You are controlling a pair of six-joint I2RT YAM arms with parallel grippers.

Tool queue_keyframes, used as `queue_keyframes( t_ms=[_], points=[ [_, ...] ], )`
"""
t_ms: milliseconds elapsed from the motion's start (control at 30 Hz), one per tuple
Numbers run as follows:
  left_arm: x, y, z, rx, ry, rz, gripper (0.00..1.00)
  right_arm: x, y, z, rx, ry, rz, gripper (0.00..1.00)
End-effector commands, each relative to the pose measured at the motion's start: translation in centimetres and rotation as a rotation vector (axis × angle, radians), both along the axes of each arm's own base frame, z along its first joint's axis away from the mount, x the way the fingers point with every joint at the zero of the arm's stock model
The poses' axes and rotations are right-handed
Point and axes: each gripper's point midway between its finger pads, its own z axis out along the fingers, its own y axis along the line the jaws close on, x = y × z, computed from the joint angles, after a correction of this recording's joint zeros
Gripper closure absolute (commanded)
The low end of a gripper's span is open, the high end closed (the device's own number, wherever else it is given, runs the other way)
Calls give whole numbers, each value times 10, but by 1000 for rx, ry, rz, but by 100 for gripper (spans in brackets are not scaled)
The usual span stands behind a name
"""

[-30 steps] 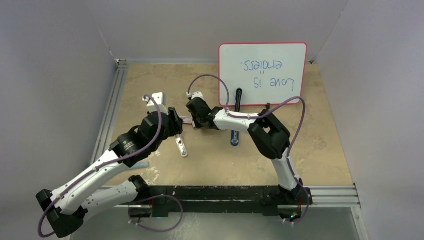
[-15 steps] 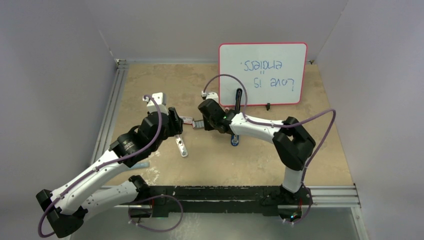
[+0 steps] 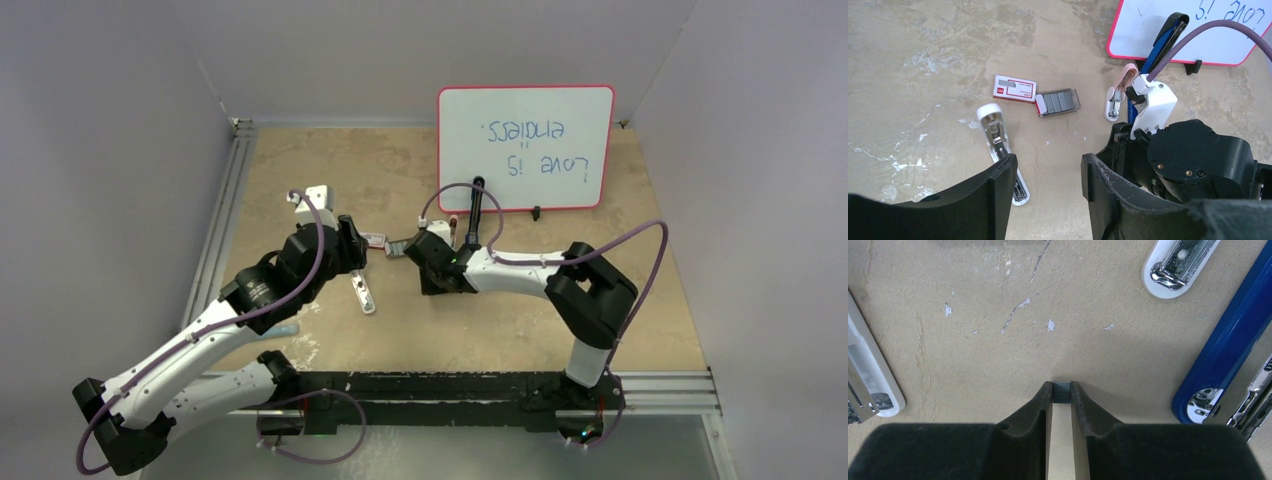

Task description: Load the staples into the stapler

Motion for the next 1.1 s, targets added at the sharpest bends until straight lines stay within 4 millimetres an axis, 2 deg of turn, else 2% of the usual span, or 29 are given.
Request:
queue_keyframes(
  t_ms=[0,167,300,533,1067],
  points=[
    [4,-6,9,-39,-32,-1,50,-1,0,-1,-3,11,-35,78],
    [4,-6,9,-38,-31,-1,50,0,-2,-2,-53,33,-28,66],
    [4,-5,9,-39,-32,0,50,1,0,0,-73,44,-29,65],
    [4,-5,10,-40,-32,-1,50,1,-8,-1,-119,67,-99,69],
    [3,-8,9,-48,-30,-15,50,3,3,-2,-70,77,-127,79]
  ],
)
